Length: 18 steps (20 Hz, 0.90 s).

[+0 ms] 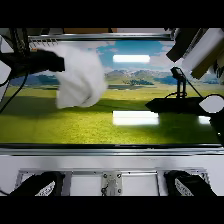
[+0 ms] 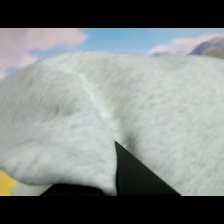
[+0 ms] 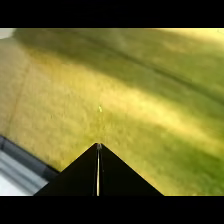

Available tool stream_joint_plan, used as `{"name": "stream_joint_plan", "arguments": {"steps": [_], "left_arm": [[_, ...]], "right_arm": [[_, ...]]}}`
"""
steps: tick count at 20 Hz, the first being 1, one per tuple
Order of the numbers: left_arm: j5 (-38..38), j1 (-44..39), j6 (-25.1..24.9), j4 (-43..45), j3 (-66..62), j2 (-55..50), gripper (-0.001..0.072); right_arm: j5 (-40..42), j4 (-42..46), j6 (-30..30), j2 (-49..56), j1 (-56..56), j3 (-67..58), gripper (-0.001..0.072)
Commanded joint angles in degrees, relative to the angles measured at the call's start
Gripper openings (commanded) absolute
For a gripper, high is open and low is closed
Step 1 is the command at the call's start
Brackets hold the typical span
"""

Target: Fold the clothes and pants, and hang the long-sleeved shirts on hangers.

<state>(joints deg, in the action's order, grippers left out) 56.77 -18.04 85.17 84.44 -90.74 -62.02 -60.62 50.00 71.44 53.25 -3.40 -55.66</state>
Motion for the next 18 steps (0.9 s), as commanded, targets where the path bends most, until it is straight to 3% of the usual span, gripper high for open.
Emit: {"name": "stream_joint_plan", "arguments": {"steps": [1,6,11,13,14,18], "left_arm": [[-1.3,-11.6,-2.4,0.0,-6.7,2.4,0.0025],[-0.8,-13.8,-2.2,-0.2,-1.4,-0.3,0.0025],[-0.9,-11.3,-1.6,-5.0,8.7,-9.6,0.0048],[0.2,-8.1,4.6,-5.2,9.0,-13.8,0.0714],[2.3,-6.2,7.1,-5.6,7.6,-15.2,0.0679],[8.0,4.2,6.5,-9.5,9.7,-13.4,0.0678]], "right_arm": [[2.0,-2.0,-3.6,-1.7,5.3,-5.4,0.0029],[7.9,-2.1,-2.0,-9.0,17.9,-9.8,0.0029],[4.5,0.4,-2.0,-11.6,21.6,-9.7,0.0029],[3.2,0.5,-2.0,-11.0,21.5,-9.6,0.0029],[2.8,0.5,-2.0,-10.7,21.5,-9.6,0.0029],[0.4,0.5,-2.0,-9.4,21.5,-9.6,0.0029]]}}
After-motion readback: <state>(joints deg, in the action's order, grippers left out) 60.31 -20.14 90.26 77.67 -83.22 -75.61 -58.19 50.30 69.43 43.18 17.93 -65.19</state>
